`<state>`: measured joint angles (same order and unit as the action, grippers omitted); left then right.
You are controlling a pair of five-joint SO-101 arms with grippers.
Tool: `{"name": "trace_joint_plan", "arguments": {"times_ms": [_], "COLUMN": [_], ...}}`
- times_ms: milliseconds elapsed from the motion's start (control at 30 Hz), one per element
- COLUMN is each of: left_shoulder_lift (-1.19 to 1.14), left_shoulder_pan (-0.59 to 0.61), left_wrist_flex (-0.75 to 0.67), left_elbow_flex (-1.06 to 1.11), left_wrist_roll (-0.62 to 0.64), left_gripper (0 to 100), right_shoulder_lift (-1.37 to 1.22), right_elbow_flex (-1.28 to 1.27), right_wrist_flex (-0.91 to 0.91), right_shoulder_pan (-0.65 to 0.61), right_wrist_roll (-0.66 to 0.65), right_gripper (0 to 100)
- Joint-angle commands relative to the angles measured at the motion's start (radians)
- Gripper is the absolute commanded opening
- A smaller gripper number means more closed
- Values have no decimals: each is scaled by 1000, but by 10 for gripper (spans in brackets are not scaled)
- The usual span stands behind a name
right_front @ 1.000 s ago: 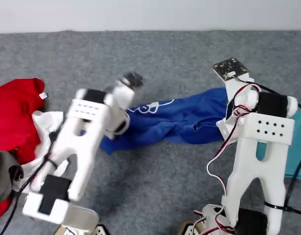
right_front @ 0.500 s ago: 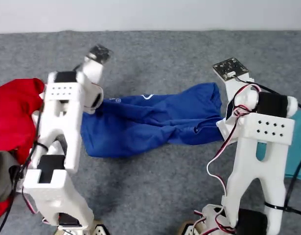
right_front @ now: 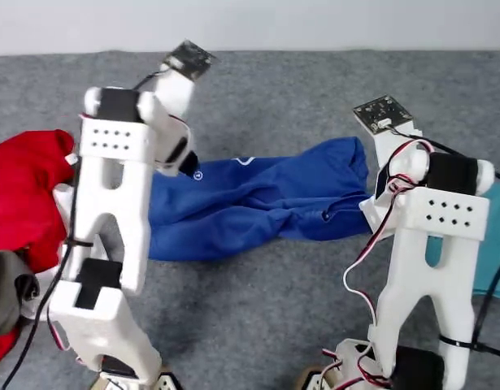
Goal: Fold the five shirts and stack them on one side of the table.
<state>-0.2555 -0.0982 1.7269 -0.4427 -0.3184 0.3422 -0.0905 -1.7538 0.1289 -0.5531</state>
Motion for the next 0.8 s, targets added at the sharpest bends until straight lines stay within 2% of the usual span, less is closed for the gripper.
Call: {"name": "trace_joint_plan", "arguments": {"times_ms": [0,133,233,633,767], "left_shoulder_lift": [97,117,117,114,87], "left_shoulder_pan": [-112,-224,-259,-245,-203], "left_wrist_flex": [28,14,-80,-560,-598], "left_elbow_flex": [119,300,418,820,825], "left_wrist_roll": [5,28,63,69,64], "left_gripper": [215,216,217,212,99], "right_shoulder_lift": [50,45,44,44,53], "right_elbow_flex": [15,14,12,12,17], "right_wrist_flex": [-39,-39,-39,-39,-39], "right_shoulder_pan": [8,8,8,10,15], "right_wrist_roll": [0,0,0,0,0], "right_gripper": [10,10,10,10,10]}}
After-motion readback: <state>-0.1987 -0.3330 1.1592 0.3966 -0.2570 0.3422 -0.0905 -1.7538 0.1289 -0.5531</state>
